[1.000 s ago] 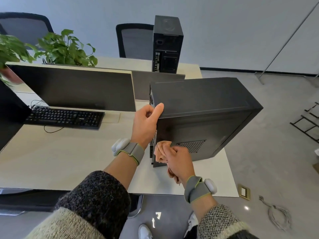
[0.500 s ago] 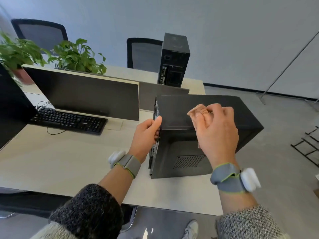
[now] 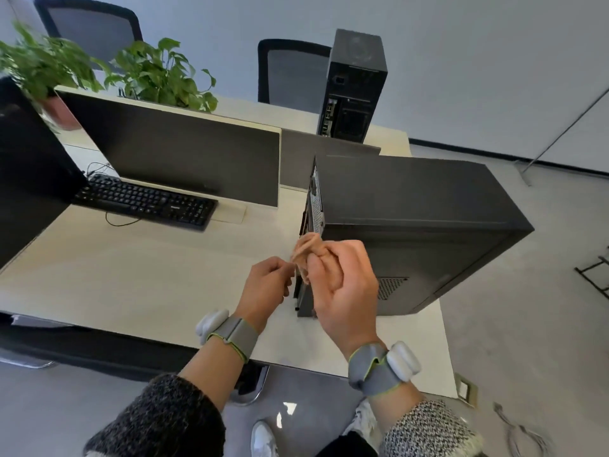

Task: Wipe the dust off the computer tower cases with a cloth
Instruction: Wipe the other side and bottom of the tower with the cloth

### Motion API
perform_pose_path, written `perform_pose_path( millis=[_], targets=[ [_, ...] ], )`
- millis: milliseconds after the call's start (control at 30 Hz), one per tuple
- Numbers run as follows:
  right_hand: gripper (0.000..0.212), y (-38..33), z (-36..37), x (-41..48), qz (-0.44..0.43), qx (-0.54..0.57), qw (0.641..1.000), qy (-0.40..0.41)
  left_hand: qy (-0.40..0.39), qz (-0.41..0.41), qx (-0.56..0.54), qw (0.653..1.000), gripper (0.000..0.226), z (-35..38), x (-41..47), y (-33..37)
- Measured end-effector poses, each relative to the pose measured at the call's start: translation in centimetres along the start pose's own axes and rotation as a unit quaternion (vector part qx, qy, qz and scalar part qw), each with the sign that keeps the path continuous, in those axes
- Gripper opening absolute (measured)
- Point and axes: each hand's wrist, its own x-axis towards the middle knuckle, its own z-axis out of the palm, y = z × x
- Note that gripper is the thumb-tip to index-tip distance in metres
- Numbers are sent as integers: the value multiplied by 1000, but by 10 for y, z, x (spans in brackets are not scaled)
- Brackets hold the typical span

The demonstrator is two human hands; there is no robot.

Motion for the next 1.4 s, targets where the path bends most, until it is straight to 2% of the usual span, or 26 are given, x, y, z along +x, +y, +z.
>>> perform_pose_path(
  millis=[67,133,167,267,400,467,600,700,767,833,900,967,1067,1200,1267,1400],
  targets=[
    [11,20,7,-20,125,34,992,-4,0,-21,0,1000,24,-1,-1,-15],
    [16,38,17,-30,278,57,959,-11,-7,-40,-10,999,25,-1,-2,-27],
    [19,46,24,-33,322,60,945,-12,-6,-46,-17,999,24,-1,-3,-31],
    [29,59,35,-37,335,-3,942,-16,1,-42,-21,999,18,-1,-6,-35],
    [53,78,40,-49,407,-27,906,-112,10,-19,-4,1000,9,4,-9,-34],
    [54,72,35,-47,413,14,903,-117,6,-6,15,1000,12,8,-10,-33],
    [37,48,21,-30,354,106,928,-38,-18,-4,15,1000,28,14,-11,-34],
    [43,56,28,-32,364,60,929,-42,-23,-13,9,1000,34,18,-10,-35],
    [52,73,33,-43,429,32,898,-92,-21,-18,5,1000,35,22,-10,-36],
    [56,86,32,-56,450,9,884,-124,-25,-24,13,999,37,23,-10,-36],
    [51,82,28,-53,425,22,899,-108,-32,-28,33,999,39,23,-7,-36],
    [38,69,21,-45,395,67,914,-58,-28,-40,47,998,46,25,-6,-37],
    [26,71,16,-39,356,73,932,-21,-23,-49,58,997,43,27,-5,-39],
    [40,83,23,-55,415,67,906,-55,-20,-49,55,997,49,28,-5,-41],
    [45,73,16,-50,421,90,901,-53,-22,-49,58,997,44,29,-6,-41],
    [37,62,2,-31,377,165,911,-8,-14,-67,58,996,20,32,-5,-48]
  ],
)
